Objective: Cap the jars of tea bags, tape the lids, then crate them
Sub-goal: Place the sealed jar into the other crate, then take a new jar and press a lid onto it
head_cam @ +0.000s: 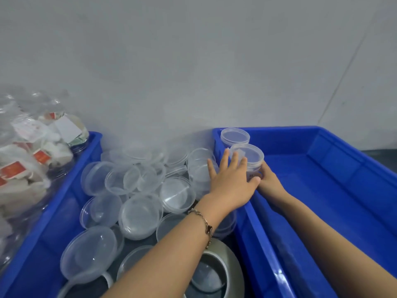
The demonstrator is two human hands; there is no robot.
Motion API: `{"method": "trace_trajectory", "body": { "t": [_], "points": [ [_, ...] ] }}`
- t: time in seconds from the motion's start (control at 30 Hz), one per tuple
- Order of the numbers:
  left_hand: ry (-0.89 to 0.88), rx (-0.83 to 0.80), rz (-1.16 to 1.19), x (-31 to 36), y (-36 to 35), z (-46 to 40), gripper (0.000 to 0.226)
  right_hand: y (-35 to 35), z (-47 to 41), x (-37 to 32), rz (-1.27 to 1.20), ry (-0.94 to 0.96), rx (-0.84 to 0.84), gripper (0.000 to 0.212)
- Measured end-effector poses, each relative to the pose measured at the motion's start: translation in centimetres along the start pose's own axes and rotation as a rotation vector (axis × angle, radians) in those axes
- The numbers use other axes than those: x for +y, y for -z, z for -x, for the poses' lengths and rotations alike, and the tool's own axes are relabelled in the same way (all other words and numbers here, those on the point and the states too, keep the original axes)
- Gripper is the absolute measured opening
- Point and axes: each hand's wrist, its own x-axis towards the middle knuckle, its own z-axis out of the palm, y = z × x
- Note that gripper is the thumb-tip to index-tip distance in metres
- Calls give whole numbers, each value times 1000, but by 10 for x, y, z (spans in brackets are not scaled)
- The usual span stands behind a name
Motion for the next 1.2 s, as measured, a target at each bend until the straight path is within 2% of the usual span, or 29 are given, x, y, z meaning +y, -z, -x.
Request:
{"method": "trace_trajectory", "body": {
  "t": [0.1,0.17,0.2,0.27,0.33,0.47,0.57,0.67,0.77,0.83,0.97,1.1,1.2],
  "points": [
    [10,-38,37,-5,6,9,70,-4,4,-6,55,-31,3,69],
    [43,-44,44,-14,12,19,69,-10,7,-17,159,-179,135,88],
    [69,-42,51,-18,17,26,68,-13,9,-22,218,-261,240,89],
    [133,-14,107,-24,27,42,63,-20,20,-36,218,-304,372,78],
    [211,39,180,-25,39,61,52,-30,37,-51,187,-238,376,63],
    [415,12,300,-18,67,102,37,-47,81,-88,224,-69,230,42],
    [386,73,345,-11,92,132,23,-63,114,-117,236,-21,89,18],
    [362,153,363,-5,108,166,26,-85,151,-135,160,20,-39,25],
    [354,199,393,-5,114,211,37,-113,192,-145,6,23,-94,28],
    [371,247,388,-9,116,239,40,-135,213,-146,-9,28,-146,31],
    [500,297,225,-30,127,295,38,-181,244,-141,-65,16,-230,28],
    [537,335,85,-60,142,335,37,-223,264,-146,-74,-2,-320,25],
    [555,394,219,-81,158,340,34,-245,263,-158,-69,-8,-346,28]
  ]
}}
